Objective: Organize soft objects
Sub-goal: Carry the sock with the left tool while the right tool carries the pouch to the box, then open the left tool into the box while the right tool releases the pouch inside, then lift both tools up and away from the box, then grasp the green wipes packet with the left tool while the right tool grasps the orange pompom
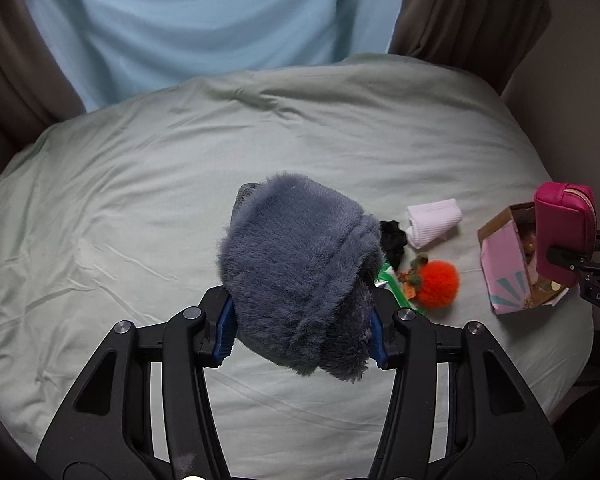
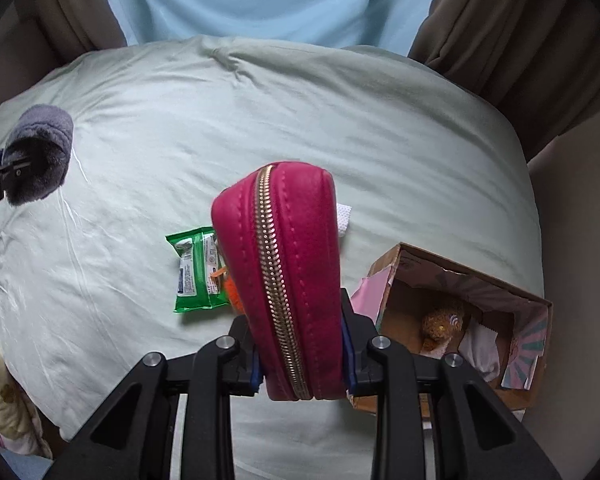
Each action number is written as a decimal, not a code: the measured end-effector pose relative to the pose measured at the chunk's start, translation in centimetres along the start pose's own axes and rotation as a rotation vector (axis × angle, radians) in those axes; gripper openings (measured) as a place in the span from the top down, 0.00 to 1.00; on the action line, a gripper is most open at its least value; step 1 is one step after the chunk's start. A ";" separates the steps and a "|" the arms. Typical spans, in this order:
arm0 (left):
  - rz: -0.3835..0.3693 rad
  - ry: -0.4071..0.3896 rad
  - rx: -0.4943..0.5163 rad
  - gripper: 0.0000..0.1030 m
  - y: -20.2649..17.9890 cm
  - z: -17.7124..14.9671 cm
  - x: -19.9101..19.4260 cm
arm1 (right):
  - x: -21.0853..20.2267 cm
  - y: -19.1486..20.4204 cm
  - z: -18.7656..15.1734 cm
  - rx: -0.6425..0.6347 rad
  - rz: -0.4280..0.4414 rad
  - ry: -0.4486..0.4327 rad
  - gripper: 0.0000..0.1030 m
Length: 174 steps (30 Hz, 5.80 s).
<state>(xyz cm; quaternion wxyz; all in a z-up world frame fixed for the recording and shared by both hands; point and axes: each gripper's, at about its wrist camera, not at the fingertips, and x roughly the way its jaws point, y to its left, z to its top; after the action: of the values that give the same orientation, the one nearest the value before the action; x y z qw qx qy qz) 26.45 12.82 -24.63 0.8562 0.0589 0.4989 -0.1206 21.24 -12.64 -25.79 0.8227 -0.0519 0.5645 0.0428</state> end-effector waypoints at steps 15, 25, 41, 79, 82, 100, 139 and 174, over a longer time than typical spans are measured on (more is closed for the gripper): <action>-0.079 -0.096 0.053 0.54 -20.0 2.3 -6.9 | -8.9 -12.8 -4.4 0.119 0.028 -0.095 0.74; -0.114 -0.034 0.046 0.53 -35.2 3.3 -3.0 | -7.4 -25.1 -8.0 0.173 0.056 -0.027 0.74; -0.084 0.230 0.128 0.53 -45.4 2.8 11.9 | 5.3 -34.2 -10.9 0.294 0.150 0.204 0.74; -0.094 0.238 0.190 0.00 -45.1 0.7 8.4 | 4.6 -32.5 -9.5 0.323 0.267 0.143 0.03; -0.086 0.183 0.149 0.00 -43.1 0.9 5.1 | 1.5 -31.1 -9.2 0.288 0.237 0.095 0.03; 0.041 -0.089 -0.079 0.00 -23.6 -3.7 -14.8 | -15.7 -14.4 -9.5 0.153 0.162 -0.207 0.03; -0.090 0.076 -0.241 0.00 -3.4 -5.4 1.5 | -2.1 2.1 -4.8 0.546 0.174 -0.188 0.03; -0.127 0.370 -0.287 0.30 -6.2 -6.4 24.5 | 20.9 -0.1 -3.8 0.837 0.155 0.071 0.22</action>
<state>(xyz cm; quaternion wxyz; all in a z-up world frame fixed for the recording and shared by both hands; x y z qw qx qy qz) 30.98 4.64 -48.92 0.7406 -0.0736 0.6619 -0.0892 25.26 -12.97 -46.67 0.7471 0.3278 0.5635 -0.1301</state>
